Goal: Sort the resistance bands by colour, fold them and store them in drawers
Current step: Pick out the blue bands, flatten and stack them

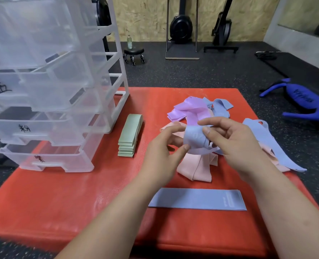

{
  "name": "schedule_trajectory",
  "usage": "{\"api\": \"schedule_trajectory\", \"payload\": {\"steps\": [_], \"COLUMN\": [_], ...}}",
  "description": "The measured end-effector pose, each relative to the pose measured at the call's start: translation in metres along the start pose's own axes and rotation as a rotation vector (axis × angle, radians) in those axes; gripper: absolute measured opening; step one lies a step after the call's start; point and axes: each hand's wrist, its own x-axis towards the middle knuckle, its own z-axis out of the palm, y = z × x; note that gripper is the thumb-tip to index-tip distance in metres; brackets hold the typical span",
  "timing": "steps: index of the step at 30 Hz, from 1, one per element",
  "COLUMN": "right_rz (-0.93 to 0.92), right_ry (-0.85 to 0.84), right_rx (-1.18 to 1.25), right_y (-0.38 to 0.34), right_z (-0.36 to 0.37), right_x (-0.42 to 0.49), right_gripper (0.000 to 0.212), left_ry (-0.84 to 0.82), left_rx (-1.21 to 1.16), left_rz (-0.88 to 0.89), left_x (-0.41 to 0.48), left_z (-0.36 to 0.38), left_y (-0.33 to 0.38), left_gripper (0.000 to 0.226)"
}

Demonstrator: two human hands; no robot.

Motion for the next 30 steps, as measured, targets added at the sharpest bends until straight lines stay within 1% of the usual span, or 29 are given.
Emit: {"api": "schedule_trajectory", "payload": {"steps": [3,5,8,10,12,14,15,17,18,20,22,23,25,27,30], "right_rz": [-0.013,-0.006,-0.038,-0.103,-0.168,-0.234,-0.264,-0.310,-0.320,-0.321,-0.332,-0.336,-0.345,-0.358,-0.366], "right_ry": [0.158,0.204,0.159,0.068,-0.061,-0.132,-0.126,-0.056,-0.008,0.078,0.136,0.144,0.120,0.051,-0.090], "right_rx": [-0.071,-0.188,-0.356,-0.397,-0.452,-0.551,-0.594,-0.641,-0.642,-0.638,-0.654,-0.666,-0.682,-0.677,-0.632], "right_y": [0.010,0.017,0.020,0.017,0.015,0.019,0.023,0.027,0.028,0.028,0.026,0.027,0.028,0.031,0.031], "right_z": [-0.002,-0.005,-0.005,-0.002,0.000,0.003,0.005,0.008,0.010,0.013,0.016,0.018,0.023,0.027,0.032], "right_x": [0.006,0.009,0.009,0.008,0.006,0.003,0.003,0.002,0.002,0.001,-0.001,-0.002,-0.003,-0.005,-0.007], "right_gripper": [0.016,0.015,0.014,0.015,0.027,0.040,0.039,0.022,0.015,0.009,0.005,0.004,0.009,0.012,0.015], "left_ry": [0.046,0.049,0.038,0.020,0.002,-0.006,-0.007,0.001,0.025,0.109,0.130,0.107,0.060,0.047,0.031], "left_rx": [-0.129,-0.201,-0.181,-0.142,-0.134,-0.144,-0.152,-0.144,-0.104,0.062,0.171,0.159,0.033,-0.082,-0.174], "left_rz": [-0.039,-0.065,-0.111,-0.127,-0.139,-0.149,-0.157,-0.178,-0.182,-0.181,-0.213,-0.249,-0.329,-0.380,-0.390], "left_x": [0.006,0.009,0.011,0.011,0.011,0.011,0.011,0.010,0.010,0.008,0.008,0.008,0.008,0.008,0.007], "left_z": [-0.004,-0.008,-0.013,-0.015,-0.017,-0.018,-0.018,-0.016,-0.015,-0.014,-0.014,-0.014,-0.013,-0.012,-0.016], "left_y": [0.001,0.002,-0.002,-0.006,-0.008,-0.007,-0.006,-0.005,-0.006,-0.008,-0.008,-0.008,-0.005,-0.001,-0.005], "left_gripper": [0.035,0.029,0.021,0.018,0.018,0.018,0.019,0.020,0.019,0.016,0.028,0.034,0.037,0.032,0.020]}}
